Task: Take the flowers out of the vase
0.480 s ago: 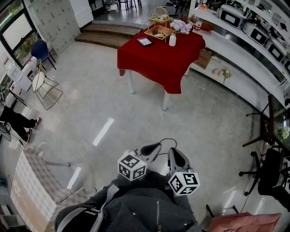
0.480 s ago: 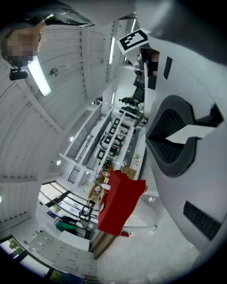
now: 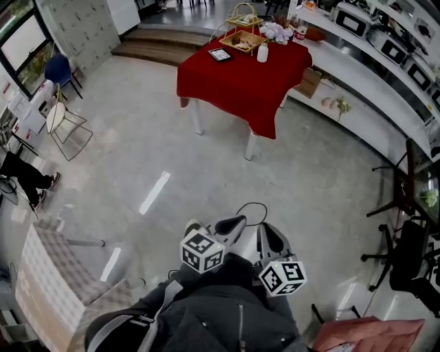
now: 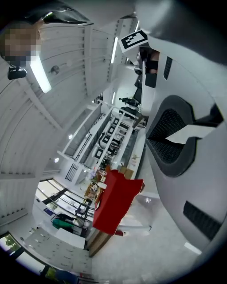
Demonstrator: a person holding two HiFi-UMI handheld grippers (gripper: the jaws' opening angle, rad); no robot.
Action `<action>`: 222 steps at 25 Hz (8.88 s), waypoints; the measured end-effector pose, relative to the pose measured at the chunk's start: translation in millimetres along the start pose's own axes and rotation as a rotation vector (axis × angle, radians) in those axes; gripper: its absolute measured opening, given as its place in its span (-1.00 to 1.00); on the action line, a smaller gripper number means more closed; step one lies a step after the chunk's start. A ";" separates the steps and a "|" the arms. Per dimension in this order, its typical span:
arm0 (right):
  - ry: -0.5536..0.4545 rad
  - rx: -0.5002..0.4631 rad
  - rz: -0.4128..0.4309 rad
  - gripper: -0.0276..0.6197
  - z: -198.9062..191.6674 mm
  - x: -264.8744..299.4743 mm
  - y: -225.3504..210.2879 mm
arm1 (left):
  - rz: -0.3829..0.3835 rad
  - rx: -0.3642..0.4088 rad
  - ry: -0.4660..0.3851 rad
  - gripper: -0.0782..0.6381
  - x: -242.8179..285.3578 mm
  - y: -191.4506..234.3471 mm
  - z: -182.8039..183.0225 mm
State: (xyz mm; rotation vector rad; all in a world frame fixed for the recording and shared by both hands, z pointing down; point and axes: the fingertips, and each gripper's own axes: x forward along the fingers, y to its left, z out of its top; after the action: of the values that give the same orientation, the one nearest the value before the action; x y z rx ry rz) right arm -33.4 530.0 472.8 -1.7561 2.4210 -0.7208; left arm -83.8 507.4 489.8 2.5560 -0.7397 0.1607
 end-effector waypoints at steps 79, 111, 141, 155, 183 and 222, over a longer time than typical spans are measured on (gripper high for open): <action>0.046 0.016 -0.033 -0.87 120.2 358.9 -94.0 | -0.112 0.033 0.034 -0.76 202.7 269.7 191.9; 0.081 0.004 0.096 -0.87 172.9 462.6 -149.1 | 0.023 0.021 0.036 -0.76 278.3 347.3 233.8; 0.126 0.045 0.136 -0.87 254.8 585.6 -283.9 | 0.088 -0.052 0.031 -0.76 434.8 423.0 292.6; 0.118 0.048 0.188 -0.86 286.2 622.3 -335.5 | 0.135 -0.047 -0.005 -0.76 489.1 437.5 312.6; 0.014 -0.069 0.191 -0.87 322.8 663.0 -359.5 | 0.219 0.026 -0.076 -0.76 514.3 465.2 357.7; -0.142 -0.174 -0.093 -0.43 358.9 815.6 -372.6 | 0.231 -0.050 -0.071 -0.76 535.4 584.8 395.9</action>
State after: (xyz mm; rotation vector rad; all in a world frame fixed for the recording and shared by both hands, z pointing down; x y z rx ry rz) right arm 126.7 -422.5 481.2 -1.9208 2.3845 -0.3862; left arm 52.9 -368.1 505.5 2.4344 -1.0530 0.1254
